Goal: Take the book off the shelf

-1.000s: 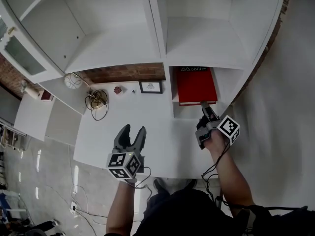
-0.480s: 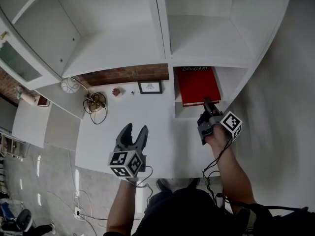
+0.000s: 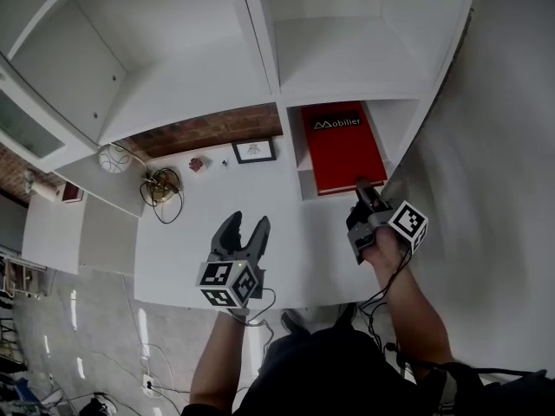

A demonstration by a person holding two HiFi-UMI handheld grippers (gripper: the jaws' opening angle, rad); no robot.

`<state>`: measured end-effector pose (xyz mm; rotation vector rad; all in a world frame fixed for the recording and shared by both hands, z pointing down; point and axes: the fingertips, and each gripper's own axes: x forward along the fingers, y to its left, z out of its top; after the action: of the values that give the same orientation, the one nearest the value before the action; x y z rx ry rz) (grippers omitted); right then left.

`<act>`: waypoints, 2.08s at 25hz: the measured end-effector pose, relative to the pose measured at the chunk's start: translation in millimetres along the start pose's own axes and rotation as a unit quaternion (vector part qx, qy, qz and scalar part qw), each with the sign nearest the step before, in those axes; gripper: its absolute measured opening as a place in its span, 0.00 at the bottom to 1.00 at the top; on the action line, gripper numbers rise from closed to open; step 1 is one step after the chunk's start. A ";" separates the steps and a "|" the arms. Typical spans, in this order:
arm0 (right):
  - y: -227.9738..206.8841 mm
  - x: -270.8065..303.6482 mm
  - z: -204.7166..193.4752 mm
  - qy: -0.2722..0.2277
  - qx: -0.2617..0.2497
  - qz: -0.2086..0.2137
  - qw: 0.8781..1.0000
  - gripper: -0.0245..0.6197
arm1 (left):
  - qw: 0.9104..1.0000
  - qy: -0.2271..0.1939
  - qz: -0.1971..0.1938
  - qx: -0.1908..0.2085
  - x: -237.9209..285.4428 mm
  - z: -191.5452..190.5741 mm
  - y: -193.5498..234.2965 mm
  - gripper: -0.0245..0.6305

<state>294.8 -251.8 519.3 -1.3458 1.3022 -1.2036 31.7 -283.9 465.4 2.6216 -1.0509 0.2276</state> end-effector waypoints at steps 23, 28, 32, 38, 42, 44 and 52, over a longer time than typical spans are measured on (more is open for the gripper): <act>-1.5 12.5 4.4 0.010 0.038 0.027 0.999 0.31 | 0.999 0.005 0.040 -0.005 -19.8 -17.0 -12.3 0.43; 1.2 -9.4 4.6 0.024 0.031 0.031 0.999 0.29 | 0.999 0.011 0.036 -0.008 -16.7 -25.6 -24.2 0.43; 4.1 -35.6 11.9 0.046 0.005 0.037 0.998 0.29 | 1.000 0.013 0.020 -0.006 -1.7 -29.8 -41.6 0.43; 15.2 -79.6 12.9 0.084 -0.002 0.069 0.994 0.29 | 1.000 0.015 -0.001 -0.012 21.6 -37.7 -64.7 0.43; 24.4 -101.3 2.1 0.113 -0.009 0.095 0.989 0.29 | 1.000 0.004 0.011 -0.024 27.8 -37.8 -62.2 0.43; 29.5 -107.4 -8.1 0.133 -0.011 0.110 0.985 0.29 | 0.999 -0.001 0.027 -0.029 26.2 -37.7 -54.8 0.43; 55.7 -107.9 -65.0 0.207 -0.045 0.168 0.963 0.29 | 0.992 -0.017 0.113 -0.051 -20.8 -39.9 -6.6 0.43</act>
<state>224.9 -145.6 466.6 -0.9049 1.8171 -1.2341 20.1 -252.4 496.1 2.4219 -1.3361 0.1755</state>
